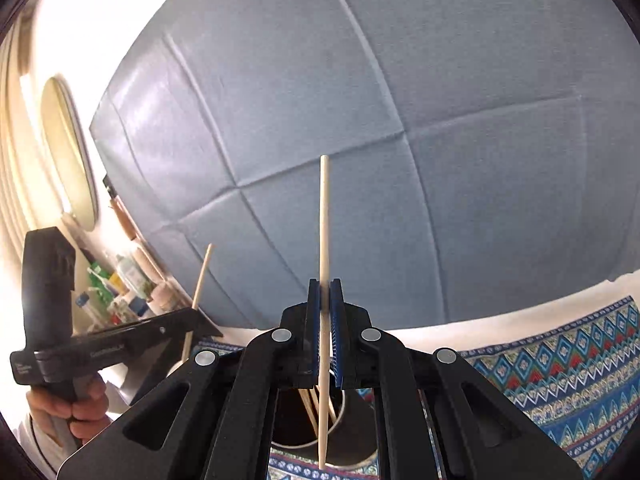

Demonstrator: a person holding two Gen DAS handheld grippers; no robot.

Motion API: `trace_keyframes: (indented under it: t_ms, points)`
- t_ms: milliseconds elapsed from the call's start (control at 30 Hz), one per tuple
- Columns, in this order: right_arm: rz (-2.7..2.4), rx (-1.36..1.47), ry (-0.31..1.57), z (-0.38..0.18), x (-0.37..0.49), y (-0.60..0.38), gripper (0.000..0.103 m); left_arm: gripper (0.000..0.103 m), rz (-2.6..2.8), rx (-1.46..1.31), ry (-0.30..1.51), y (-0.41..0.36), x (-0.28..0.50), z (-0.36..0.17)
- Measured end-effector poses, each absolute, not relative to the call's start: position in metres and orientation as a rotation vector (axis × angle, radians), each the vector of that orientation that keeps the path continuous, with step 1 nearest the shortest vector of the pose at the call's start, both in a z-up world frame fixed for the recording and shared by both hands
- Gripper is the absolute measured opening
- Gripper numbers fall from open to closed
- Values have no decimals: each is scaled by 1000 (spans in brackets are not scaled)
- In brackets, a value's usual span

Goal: Organize utensils
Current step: 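Lift the left tool's stick upright over the black holder while the right tool does likewise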

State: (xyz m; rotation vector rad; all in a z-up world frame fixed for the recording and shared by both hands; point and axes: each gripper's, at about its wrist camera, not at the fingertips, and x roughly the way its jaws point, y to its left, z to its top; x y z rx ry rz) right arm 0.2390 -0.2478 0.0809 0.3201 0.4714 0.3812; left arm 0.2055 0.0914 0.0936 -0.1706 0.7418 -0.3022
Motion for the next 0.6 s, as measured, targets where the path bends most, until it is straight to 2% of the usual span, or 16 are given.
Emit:
trace_keyframes:
  t_ms: [167, 333, 600]
  points:
    - [457, 332, 420, 76, 249, -233, 5, 5, -366, -209, 665, 88, 213, 88]
    - [481, 329, 447, 57, 264, -221, 5, 5, -439, -187, 511, 72, 203, 82]
    - [494, 374, 440, 30, 276, -215, 5, 5, -459, -228, 485, 57, 219, 55]
